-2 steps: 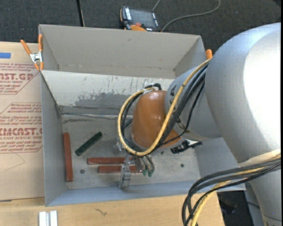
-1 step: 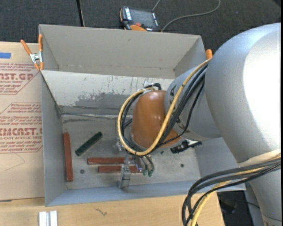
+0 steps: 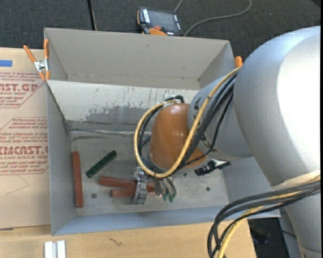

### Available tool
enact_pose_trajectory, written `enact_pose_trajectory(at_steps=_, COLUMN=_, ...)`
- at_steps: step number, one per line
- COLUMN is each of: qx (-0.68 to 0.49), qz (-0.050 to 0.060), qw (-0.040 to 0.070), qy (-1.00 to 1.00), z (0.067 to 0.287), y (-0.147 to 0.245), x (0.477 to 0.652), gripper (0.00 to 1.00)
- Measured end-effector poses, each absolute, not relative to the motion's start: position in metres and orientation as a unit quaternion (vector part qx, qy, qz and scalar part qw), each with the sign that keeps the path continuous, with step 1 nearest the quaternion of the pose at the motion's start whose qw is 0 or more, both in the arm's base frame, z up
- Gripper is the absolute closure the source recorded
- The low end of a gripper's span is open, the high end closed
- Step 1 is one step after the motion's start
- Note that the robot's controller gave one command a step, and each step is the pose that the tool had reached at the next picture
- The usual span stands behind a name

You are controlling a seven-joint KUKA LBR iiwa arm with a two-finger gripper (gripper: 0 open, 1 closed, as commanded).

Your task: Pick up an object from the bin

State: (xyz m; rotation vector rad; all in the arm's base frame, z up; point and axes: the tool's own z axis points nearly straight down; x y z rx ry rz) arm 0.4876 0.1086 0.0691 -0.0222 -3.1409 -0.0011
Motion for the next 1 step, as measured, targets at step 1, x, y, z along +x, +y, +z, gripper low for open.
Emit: enact_pose_trajectory(at_steps=1, qx=-0.007, qz=-0.001, qw=-0.001, qy=-1.0, z=0.1016, y=0.1092, x=0.488, gripper=1.0)
